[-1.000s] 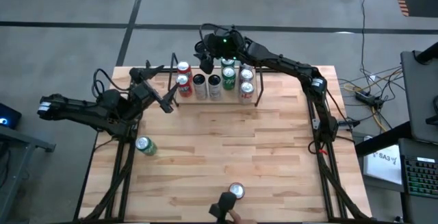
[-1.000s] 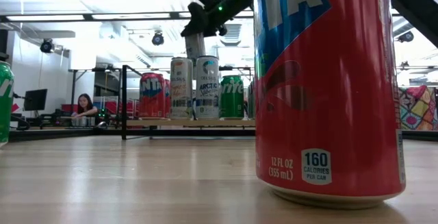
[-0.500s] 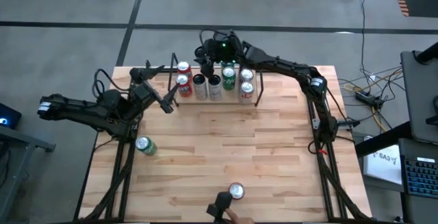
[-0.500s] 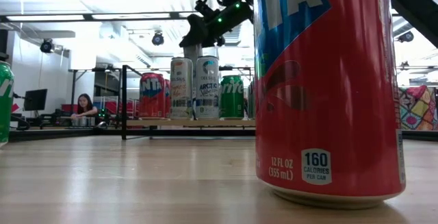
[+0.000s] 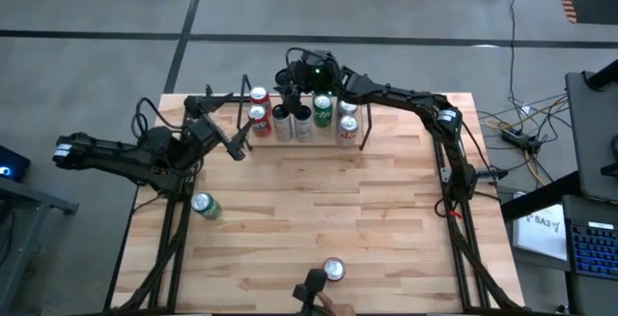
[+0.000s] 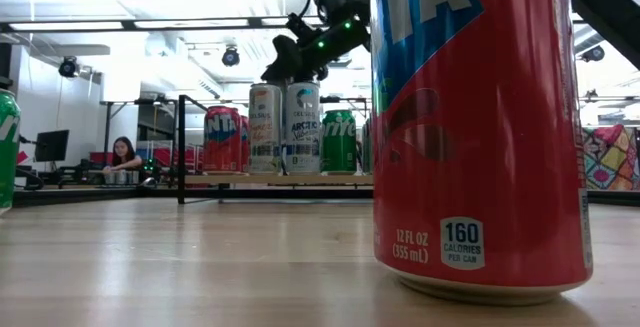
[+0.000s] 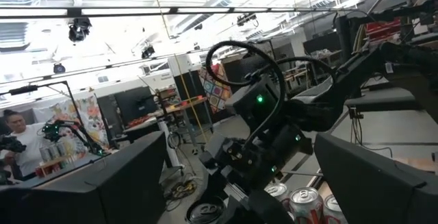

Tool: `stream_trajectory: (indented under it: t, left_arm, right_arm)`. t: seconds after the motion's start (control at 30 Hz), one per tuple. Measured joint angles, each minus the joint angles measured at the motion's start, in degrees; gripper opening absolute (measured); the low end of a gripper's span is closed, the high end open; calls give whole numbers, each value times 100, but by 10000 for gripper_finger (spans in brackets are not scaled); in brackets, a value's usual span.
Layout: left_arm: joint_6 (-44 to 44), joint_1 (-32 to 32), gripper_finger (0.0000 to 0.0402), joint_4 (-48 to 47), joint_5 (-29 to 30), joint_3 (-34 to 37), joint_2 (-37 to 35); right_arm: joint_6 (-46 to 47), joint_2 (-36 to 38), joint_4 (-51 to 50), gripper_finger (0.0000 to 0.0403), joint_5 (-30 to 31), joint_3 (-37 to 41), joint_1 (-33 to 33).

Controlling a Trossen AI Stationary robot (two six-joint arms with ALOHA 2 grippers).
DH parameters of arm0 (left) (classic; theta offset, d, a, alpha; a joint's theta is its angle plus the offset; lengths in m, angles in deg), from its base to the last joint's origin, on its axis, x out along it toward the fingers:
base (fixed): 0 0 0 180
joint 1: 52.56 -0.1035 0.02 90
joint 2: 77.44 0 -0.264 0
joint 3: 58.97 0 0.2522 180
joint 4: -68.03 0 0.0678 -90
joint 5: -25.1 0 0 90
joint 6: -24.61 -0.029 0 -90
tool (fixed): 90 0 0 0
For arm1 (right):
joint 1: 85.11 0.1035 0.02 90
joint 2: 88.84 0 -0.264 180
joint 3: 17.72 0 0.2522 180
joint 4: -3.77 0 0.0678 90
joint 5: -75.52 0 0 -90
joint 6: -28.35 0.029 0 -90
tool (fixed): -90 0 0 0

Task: Sort soda cans
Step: Put the white blue soda can on the shelf and align it with the other white blue soda can

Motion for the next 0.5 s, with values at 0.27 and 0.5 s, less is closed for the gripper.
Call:
stream_trajectory:
  t: [0.27, 0.5]
  left_arm:
    - [0, 0, 358, 4, 1, 0, 1]
    - [0, -1, 358, -35, 0, 0, 2]
  right_arm:
    - [196, 8, 112, 242, 7, 92, -23]
    - [421, 8, 168, 242, 9, 92, -36]
